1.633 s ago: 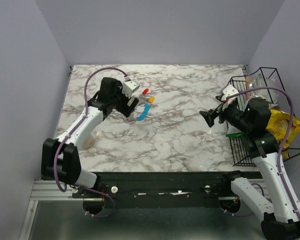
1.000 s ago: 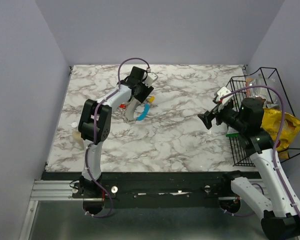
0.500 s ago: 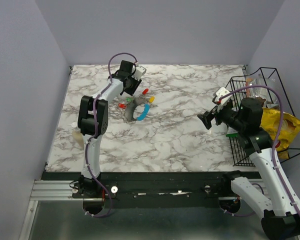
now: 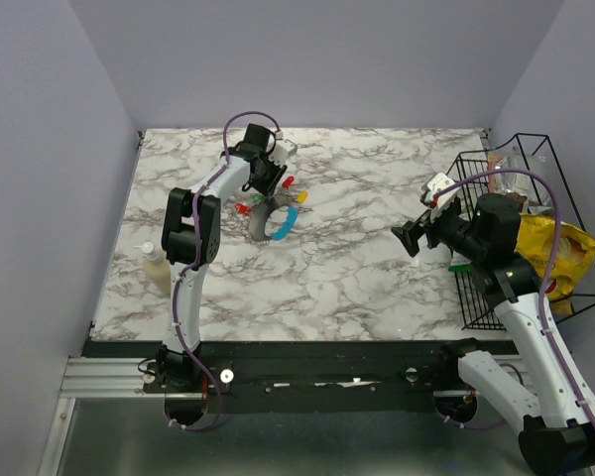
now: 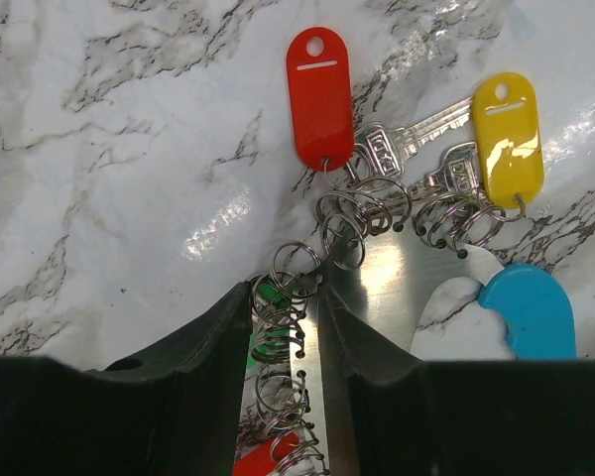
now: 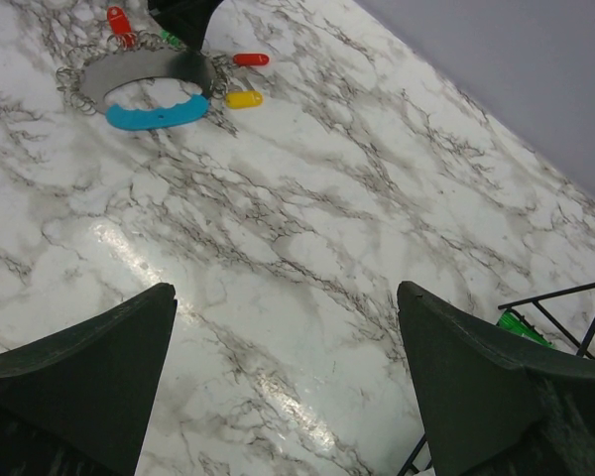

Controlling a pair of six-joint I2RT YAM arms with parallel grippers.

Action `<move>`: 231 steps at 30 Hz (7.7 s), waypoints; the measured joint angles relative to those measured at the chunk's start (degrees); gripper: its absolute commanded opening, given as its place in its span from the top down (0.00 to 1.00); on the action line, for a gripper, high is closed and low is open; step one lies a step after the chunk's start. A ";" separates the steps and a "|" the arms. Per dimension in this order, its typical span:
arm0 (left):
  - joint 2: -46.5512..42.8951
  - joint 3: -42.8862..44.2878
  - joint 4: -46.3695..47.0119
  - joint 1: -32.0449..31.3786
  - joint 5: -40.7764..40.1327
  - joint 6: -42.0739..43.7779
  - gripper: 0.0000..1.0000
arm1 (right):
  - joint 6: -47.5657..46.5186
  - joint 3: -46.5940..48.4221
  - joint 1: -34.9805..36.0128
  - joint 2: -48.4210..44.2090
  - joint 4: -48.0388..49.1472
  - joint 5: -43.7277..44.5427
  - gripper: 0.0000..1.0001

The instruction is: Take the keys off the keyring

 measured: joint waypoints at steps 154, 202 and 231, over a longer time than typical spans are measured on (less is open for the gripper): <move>-45.99 -18.71 -30.45 -11.47 50.93 30.88 1.00 | -11.54 6.95 25.44 23.26 2.10 -23.45 0.46; -45.33 -18.01 -27.98 -11.47 53.83 29.05 1.00 | -6.97 6.86 28.37 25.51 2.64 -30.73 0.42; -45.40 -18.03 -22.95 -11.47 54.21 23.69 1.00 | -1.53 5.14 29.07 25.88 10.21 -25.31 0.99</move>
